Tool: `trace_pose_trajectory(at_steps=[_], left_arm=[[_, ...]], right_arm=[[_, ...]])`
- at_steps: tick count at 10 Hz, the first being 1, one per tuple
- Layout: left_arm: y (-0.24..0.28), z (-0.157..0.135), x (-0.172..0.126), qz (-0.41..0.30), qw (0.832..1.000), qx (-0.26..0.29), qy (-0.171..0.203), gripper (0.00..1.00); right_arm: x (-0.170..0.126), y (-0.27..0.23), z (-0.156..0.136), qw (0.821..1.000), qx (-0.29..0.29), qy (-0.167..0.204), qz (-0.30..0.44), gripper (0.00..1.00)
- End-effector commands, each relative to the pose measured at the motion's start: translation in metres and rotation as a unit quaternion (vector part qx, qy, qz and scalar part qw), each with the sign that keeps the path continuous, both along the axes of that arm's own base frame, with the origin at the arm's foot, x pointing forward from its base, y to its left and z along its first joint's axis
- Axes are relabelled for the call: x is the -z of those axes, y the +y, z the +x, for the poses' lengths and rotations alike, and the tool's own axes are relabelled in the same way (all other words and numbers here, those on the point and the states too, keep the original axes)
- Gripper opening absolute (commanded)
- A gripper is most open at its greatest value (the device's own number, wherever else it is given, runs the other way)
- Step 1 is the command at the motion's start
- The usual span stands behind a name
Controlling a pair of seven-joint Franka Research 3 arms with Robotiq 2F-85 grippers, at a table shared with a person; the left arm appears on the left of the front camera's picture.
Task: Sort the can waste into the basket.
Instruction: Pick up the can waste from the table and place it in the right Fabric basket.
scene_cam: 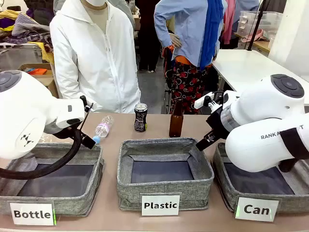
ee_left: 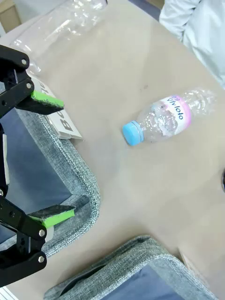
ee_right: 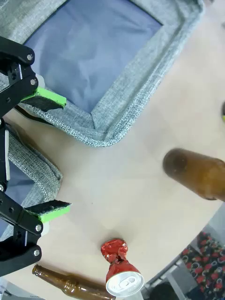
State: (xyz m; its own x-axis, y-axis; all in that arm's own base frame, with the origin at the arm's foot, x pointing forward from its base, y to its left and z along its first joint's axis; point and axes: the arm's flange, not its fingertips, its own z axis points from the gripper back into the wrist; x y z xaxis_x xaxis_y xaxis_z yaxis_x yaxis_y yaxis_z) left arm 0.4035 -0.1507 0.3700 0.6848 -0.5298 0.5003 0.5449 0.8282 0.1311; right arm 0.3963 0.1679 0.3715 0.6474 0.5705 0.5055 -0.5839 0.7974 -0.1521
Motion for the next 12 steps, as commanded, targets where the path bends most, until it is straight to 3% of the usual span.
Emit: trace_pose_trajectory(at_steps=[1, 12], left_arm=[[0.0, 0.0, -0.0001, 0.0, 1.0, 0.0, 0.0, 1.0], [0.0, 0.0, -0.0001, 0.0, 1.0, 0.0, 0.0, 1.0]], right_arm=[[0.0, 0.0, 0.0, 1.0, 0.0, 0.0, 0.0, 1.0], [0.0, 0.0, 0.0, 1.0, 0.0, 0.0, 0.0, 1.0]])
